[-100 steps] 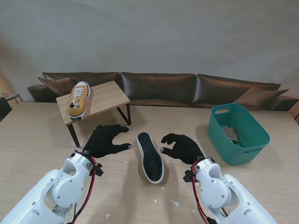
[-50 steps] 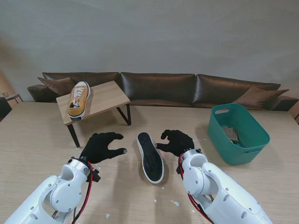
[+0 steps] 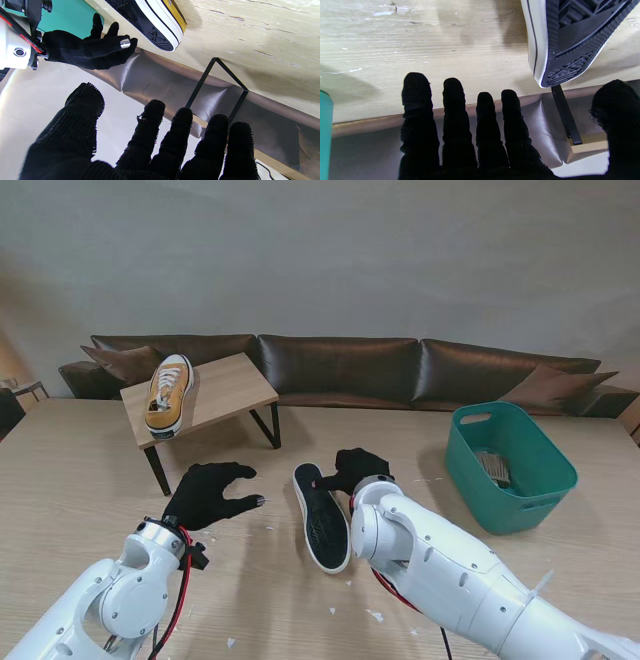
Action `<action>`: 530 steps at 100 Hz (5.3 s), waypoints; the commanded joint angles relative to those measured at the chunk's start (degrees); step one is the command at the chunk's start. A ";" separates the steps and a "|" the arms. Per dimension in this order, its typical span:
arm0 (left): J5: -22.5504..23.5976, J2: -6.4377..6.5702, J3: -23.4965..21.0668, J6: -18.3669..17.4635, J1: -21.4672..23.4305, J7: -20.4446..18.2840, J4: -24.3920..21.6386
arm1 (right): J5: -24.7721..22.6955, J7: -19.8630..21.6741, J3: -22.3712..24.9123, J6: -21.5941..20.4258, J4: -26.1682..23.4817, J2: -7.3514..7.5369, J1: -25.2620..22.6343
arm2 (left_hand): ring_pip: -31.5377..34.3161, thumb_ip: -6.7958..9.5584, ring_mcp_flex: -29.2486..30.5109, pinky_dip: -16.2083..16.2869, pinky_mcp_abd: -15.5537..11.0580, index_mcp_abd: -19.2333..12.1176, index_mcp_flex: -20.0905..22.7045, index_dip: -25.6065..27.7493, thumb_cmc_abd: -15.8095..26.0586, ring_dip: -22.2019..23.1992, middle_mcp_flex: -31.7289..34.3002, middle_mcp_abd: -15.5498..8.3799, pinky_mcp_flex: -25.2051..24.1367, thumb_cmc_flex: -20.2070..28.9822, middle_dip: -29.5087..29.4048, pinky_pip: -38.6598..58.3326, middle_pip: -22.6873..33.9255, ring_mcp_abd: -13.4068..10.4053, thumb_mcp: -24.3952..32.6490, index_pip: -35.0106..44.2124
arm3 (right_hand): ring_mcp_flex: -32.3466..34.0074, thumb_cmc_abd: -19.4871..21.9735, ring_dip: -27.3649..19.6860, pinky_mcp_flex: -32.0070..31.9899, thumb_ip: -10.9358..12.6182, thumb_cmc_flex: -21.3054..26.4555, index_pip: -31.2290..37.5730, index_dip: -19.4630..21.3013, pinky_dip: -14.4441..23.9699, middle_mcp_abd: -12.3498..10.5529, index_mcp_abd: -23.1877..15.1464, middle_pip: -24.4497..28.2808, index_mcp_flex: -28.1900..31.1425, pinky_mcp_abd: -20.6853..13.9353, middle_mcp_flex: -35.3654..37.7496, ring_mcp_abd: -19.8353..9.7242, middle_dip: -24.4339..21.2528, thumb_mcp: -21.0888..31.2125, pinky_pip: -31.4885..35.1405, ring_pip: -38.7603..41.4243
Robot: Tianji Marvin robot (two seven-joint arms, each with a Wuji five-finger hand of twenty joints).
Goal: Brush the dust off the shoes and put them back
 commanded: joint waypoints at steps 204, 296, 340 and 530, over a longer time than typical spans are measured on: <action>-12.33 -1.58 4.09 7.38 -5.58 -2.95 8.51 | 5.70 -7.35 6.27 -14.15 -1.66 -1.79 -8.62 | -0.08 2.22 -0.21 5.34 -0.34 1.51 -1.13 0.39 3.98 2.00 -0.54 2.98 -0.92 3.96 1.65 -6.76 -0.01 0.97 -1.52 -1.28 | 31.64 -27.94 14.16 4.23 -13.80 22.46 49.63 -15.21 0.93 -0.62 -2.92 8.91 21.66 -3.71 32.04 -7.89 15.98 43.06 19.57 32.17; -36.13 -2.56 9.13 6.58 -15.15 -14.66 16.13 | 16.61 -9.79 17.56 -26.03 -13.57 -0.94 -18.76 | -2.45 1.90 -8.27 18.57 -6.83 -14.72 -20.58 -11.33 -0.46 6.06 -16.65 0.19 -5.09 -0.45 4.70 -19.55 -1.28 -3.30 -8.77 -10.41 | 31.06 -27.01 15.50 3.77 -13.43 22.77 50.42 -14.11 0.74 0.41 -1.00 10.37 20.11 -3.40 30.15 -7.78 16.29 42.95 17.70 31.53; -50.89 -3.32 9.12 3.90 -15.13 -19.70 16.10 | 20.35 -10.93 18.94 -32.08 -13.21 -1.24 -20.59 | 10.42 1.33 -9.35 37.34 -8.80 -13.68 -8.29 0.09 -2.78 21.62 -15.18 -0.30 -4.50 -1.59 19.79 -14.68 1.31 -4.18 -5.21 -0.87 | 30.28 -26.77 15.83 2.79 -13.35 23.05 50.23 -13.71 1.35 0.82 -0.77 10.81 19.97 -3.40 29.85 -7.18 16.23 42.62 17.93 32.44; -44.17 -3.52 15.87 -5.38 -22.68 -16.08 14.30 | 11.88 -21.05 13.47 -31.25 2.65 -4.80 -8.10 | 20.42 -0.52 23.73 6.42 -7.72 -9.45 3.38 19.46 -17.15 29.21 23.40 -12.22 13.94 27.47 35.32 43.00 5.49 -8.26 17.75 50.04 | 33.76 -29.21 17.31 7.58 -13.89 24.52 32.48 -16.83 5.62 -1.43 -12.88 7.00 30.31 -1.16 40.89 -8.31 11.40 36.63 28.61 45.93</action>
